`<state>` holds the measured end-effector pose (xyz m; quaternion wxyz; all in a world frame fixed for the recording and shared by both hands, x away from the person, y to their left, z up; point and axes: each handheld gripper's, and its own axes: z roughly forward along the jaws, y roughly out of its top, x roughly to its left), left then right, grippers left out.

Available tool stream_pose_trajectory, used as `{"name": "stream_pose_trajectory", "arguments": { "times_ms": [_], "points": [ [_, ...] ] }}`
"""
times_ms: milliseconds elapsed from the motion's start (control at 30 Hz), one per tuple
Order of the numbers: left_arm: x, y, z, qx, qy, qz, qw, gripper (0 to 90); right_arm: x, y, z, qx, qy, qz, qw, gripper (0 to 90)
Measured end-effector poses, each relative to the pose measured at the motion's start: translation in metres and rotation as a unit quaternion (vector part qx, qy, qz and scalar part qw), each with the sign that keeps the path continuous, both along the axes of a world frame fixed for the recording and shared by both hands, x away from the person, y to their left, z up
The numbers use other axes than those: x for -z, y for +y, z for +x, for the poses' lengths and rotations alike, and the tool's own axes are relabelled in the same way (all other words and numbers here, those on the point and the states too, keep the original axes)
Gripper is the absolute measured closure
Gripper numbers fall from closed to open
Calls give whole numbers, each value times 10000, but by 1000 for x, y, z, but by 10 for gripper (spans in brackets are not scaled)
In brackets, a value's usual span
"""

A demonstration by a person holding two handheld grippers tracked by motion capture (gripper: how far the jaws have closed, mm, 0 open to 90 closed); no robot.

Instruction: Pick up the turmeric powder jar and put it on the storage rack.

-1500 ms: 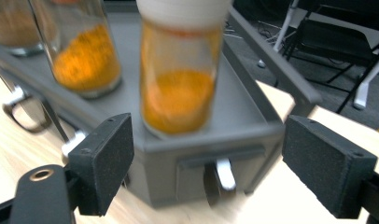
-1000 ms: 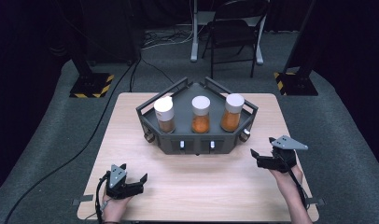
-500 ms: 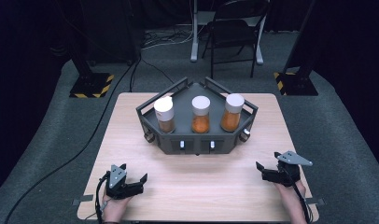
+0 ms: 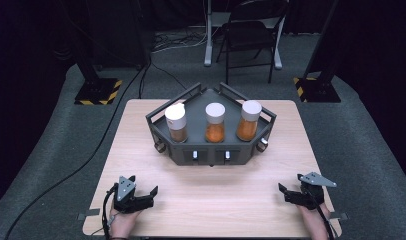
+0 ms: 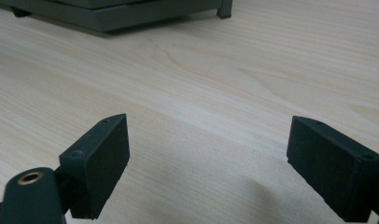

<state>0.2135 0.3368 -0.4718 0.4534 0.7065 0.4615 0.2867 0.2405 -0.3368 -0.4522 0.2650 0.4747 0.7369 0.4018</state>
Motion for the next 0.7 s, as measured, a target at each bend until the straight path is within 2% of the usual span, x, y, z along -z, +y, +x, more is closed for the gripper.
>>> {"name": "stream_pose_trajectory", "arguments": {
  "times_ms": [67, 133, 367, 700],
  "points": [
    [0, 0, 0, 2, -6, 8, 10000, 49, 0, 0, 2, -22, 80, 18, 10000, 123],
    [0, 0, 0, 3, -2, 17, 10000, 49, 0, 1, 1, -21, 48, -9, 10000, 130],
    [-1, -1, 0, -13, 17, 35, 10000, 49, -2, 1, 4, -27, 159, -5, 9999, 141],
    [-1, -1, 2, -10, 46, 13, 10000, 49, -2, 3, 1, -3, 135, -58, 9999, 150]
  ]
}}
